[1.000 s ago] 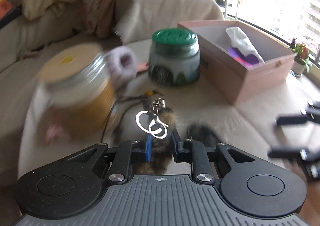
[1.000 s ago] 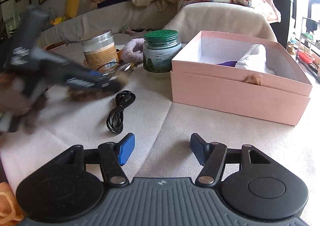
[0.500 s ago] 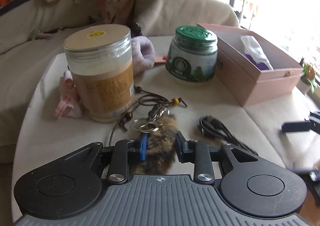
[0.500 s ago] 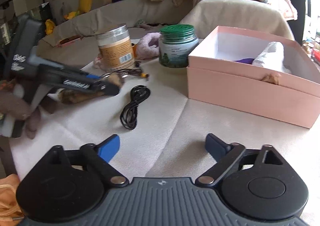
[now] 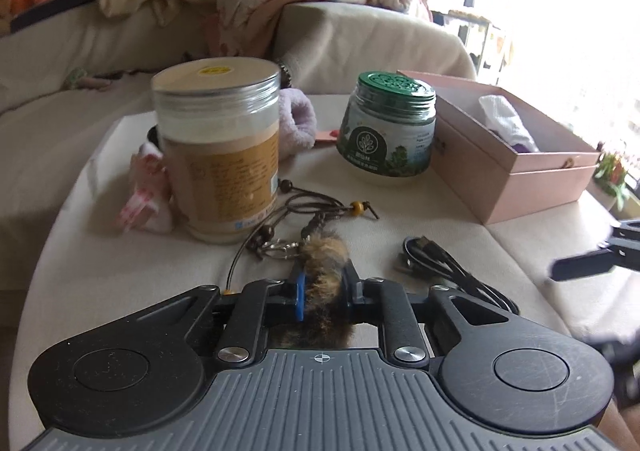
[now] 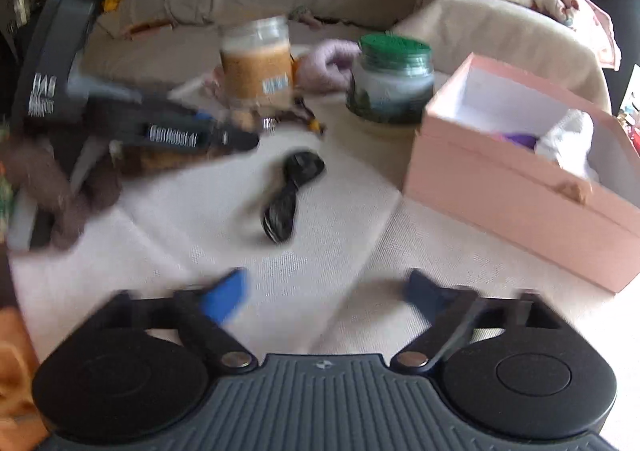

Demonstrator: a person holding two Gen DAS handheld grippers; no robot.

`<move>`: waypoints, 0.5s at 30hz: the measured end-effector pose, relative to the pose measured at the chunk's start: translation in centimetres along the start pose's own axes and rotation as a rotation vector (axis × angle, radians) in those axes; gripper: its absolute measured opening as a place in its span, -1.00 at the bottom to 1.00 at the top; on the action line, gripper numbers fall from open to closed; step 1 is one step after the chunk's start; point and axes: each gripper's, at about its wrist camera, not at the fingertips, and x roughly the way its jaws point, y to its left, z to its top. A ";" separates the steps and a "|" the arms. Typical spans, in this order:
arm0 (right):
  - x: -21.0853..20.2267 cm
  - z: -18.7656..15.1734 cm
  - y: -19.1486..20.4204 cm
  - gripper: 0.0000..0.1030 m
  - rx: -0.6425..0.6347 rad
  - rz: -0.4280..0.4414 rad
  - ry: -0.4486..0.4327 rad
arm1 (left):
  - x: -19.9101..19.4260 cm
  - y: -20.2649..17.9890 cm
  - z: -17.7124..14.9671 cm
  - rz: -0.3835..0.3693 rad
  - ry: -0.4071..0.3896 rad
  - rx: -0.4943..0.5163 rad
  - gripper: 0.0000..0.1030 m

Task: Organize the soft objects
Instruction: 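Carry the keychain into the pink box while the right gripper grasps the black cable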

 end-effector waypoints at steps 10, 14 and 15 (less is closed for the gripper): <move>4.6 5.8 2.2 -0.45 -0.022 0.000 0.045 | -3.2 2.2 -1.4 0.005 -0.081 -0.051 -0.64; 5.1 7.0 1.6 -0.67 0.011 0.001 0.089 | -6.0 3.2 -0.1 -0.028 -0.177 -0.036 -0.67; 4.7 7.6 1.6 -0.67 0.010 0.006 0.079 | -7.0 3.4 0.9 -0.041 -0.211 -0.025 -0.67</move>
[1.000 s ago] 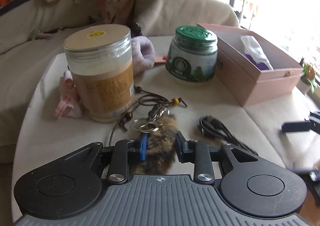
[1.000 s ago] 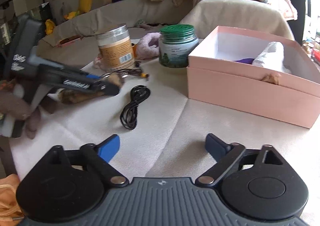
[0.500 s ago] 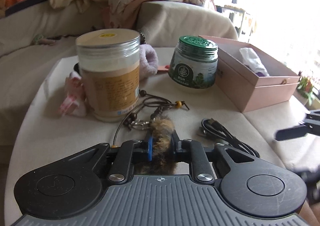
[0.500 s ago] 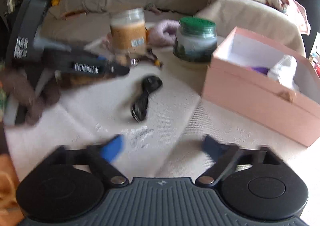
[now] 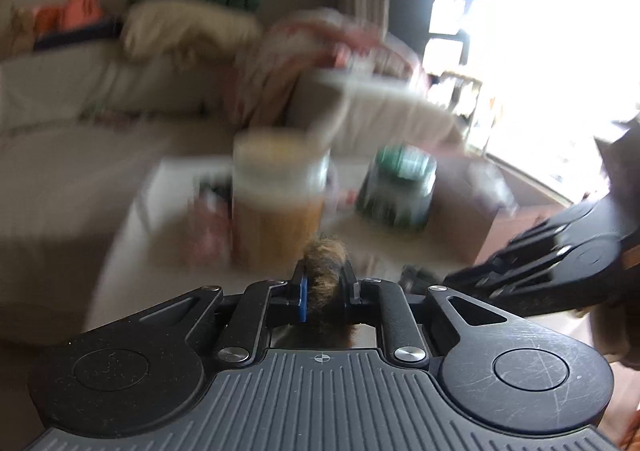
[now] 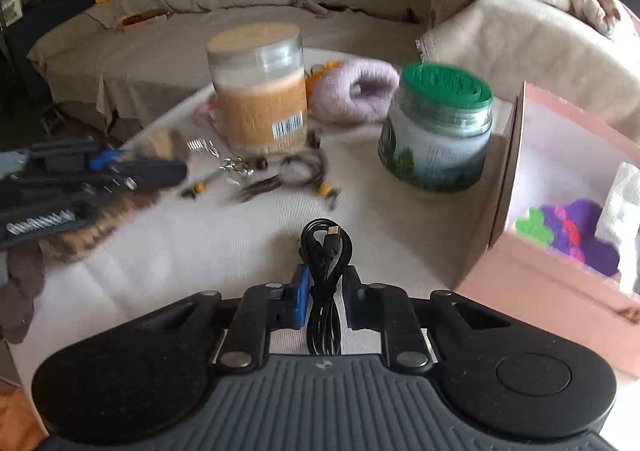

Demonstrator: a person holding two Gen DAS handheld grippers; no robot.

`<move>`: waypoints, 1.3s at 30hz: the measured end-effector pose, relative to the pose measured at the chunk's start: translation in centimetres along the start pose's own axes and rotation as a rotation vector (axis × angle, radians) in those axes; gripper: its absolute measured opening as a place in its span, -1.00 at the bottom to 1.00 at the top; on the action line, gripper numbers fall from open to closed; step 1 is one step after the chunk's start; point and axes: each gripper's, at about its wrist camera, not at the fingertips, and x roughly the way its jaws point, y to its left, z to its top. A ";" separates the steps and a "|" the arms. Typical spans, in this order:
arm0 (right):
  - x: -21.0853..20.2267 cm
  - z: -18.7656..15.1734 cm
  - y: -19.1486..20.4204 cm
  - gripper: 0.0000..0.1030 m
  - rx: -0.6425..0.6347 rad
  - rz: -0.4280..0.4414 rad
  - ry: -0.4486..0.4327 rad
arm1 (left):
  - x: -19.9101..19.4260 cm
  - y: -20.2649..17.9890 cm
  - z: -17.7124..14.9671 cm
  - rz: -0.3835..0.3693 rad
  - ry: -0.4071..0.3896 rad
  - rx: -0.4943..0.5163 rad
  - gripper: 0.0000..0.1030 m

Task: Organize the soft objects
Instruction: 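Carry the keychain into the pink box while the right gripper grasps the black cable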

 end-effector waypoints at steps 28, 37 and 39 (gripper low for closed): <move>-21.9 7.5 -19.3 -0.68 0.271 -0.296 -0.515 | 7.4 -15.0 28.4 -0.206 -0.225 0.248 -0.64; -19.8 4.3 -21.4 -0.68 0.320 -0.270 -0.467 | 24.9 -17.6 15.5 -0.384 0.277 -0.051 -0.58; -18.8 3.8 -21.4 -0.68 0.328 -0.263 -0.432 | 25.7 -16.7 14.4 -0.349 0.277 -0.052 -0.58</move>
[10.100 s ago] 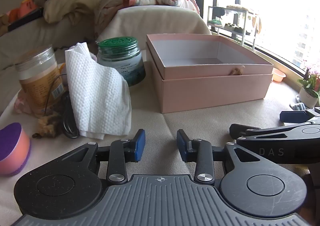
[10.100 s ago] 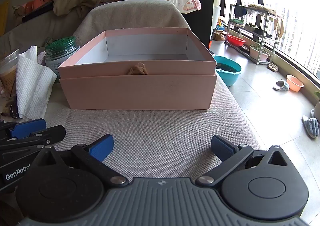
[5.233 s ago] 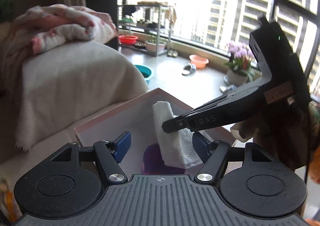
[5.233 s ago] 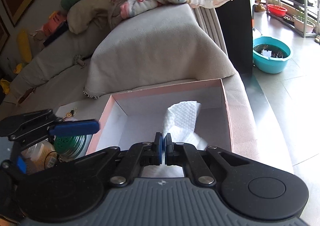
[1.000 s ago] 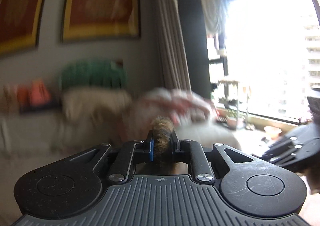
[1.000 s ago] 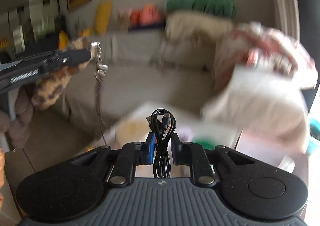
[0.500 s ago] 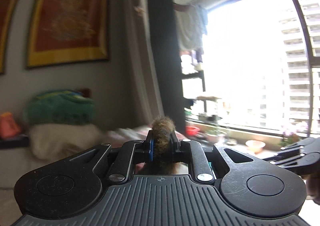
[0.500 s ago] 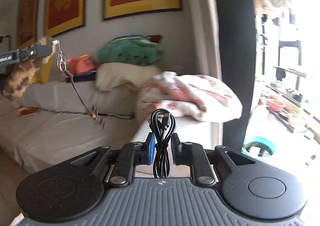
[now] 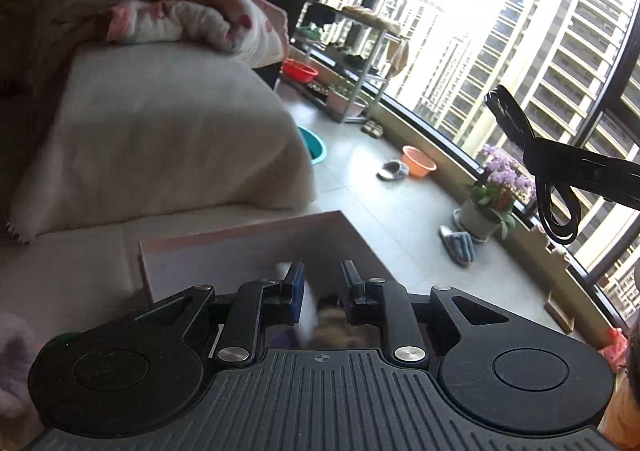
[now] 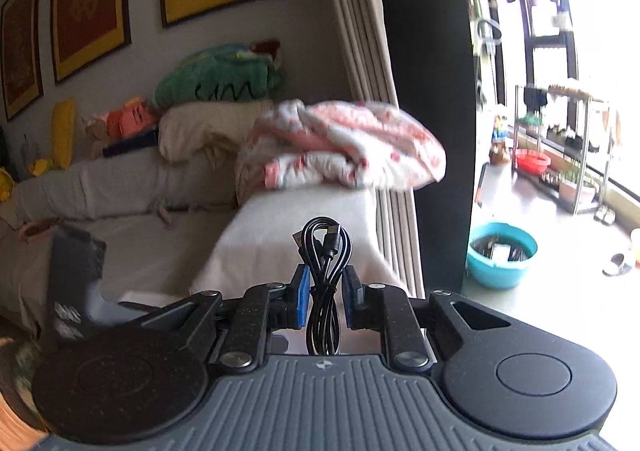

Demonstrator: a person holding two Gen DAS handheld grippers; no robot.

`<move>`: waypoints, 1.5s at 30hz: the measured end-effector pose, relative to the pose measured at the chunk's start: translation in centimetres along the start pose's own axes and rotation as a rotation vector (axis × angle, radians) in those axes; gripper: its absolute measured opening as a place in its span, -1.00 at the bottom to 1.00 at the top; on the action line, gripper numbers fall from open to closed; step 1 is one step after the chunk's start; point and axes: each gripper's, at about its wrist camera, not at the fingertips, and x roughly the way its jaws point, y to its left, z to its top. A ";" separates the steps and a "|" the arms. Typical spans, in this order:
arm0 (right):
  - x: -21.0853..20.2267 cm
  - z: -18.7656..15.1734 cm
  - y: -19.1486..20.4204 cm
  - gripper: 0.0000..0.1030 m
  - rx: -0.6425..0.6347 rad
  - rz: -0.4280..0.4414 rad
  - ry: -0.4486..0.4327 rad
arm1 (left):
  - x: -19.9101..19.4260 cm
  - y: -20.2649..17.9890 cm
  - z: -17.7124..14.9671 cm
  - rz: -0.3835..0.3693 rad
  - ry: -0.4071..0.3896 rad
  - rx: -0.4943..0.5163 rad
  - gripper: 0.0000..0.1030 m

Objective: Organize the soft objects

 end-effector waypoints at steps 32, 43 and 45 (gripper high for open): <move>8.2 2.0 16.8 -0.09 0.042 0.181 0.170 | -30.0 17.0 -15.7 0.453 -0.372 -0.240 -0.58; 12.1 7.7 31.0 -0.01 -0.082 0.361 0.262 | -25.8 22.8 -11.9 0.298 -0.141 -0.271 -0.58; 13.6 7.2 31.4 -0.01 -0.132 0.340 0.322 | -24.0 23.9 -11.7 0.267 -0.112 -0.300 -0.58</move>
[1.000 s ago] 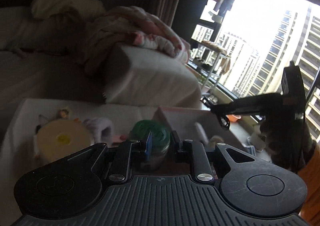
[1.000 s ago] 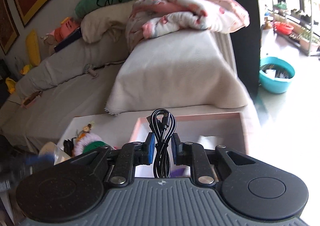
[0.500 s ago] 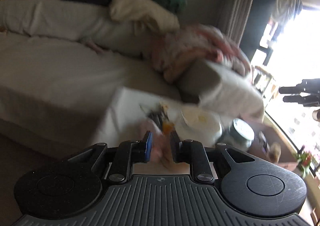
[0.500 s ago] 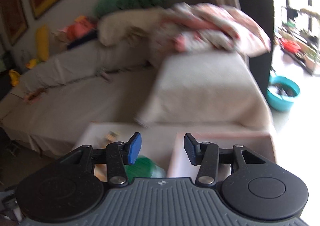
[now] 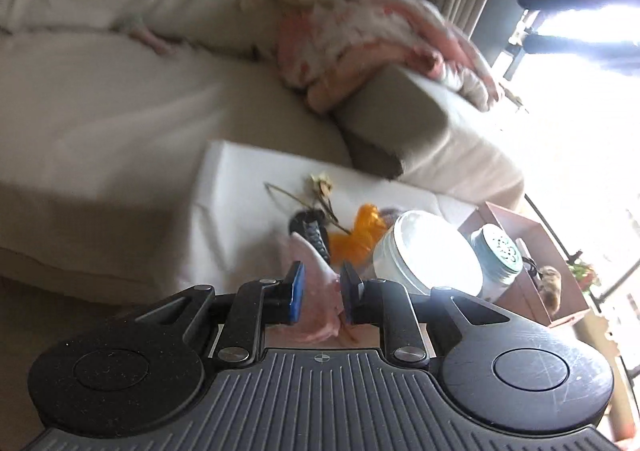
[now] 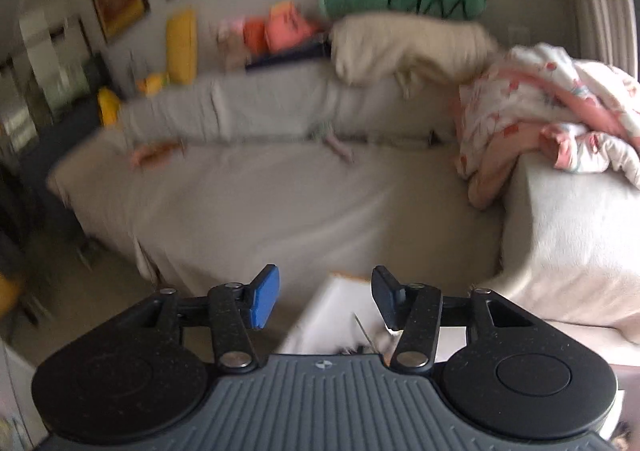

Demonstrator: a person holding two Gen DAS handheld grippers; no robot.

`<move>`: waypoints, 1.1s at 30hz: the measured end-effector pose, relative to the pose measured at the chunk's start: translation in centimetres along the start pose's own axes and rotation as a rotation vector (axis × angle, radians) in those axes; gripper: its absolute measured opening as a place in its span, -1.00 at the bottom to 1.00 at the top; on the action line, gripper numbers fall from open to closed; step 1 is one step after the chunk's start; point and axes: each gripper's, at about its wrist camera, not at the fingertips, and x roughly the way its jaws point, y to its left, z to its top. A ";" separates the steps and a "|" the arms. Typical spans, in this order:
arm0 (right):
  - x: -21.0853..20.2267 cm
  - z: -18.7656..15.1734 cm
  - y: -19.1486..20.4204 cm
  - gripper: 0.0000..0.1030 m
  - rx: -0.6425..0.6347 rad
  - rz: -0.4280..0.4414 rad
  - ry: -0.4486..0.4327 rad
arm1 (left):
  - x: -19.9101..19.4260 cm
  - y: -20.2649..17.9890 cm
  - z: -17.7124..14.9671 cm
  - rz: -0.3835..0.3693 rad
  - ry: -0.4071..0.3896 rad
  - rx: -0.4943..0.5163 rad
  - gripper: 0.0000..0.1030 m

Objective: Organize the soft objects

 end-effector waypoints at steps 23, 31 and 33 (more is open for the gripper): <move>10.8 -3.6 -3.6 -0.01 0.018 -0.064 0.315 | 2.5 4.5 -0.5 0.071 0.040 0.030 -0.57; 10.1 -3.4 -2.8 0.00 -0.009 -0.064 0.297 | 2.3 1.9 -0.4 -0.005 -0.008 0.055 -0.56; 10.2 -3.4 -2.7 0.00 -0.001 -0.058 0.306 | 3.4 0.6 -0.9 0.039 0.021 0.129 -0.56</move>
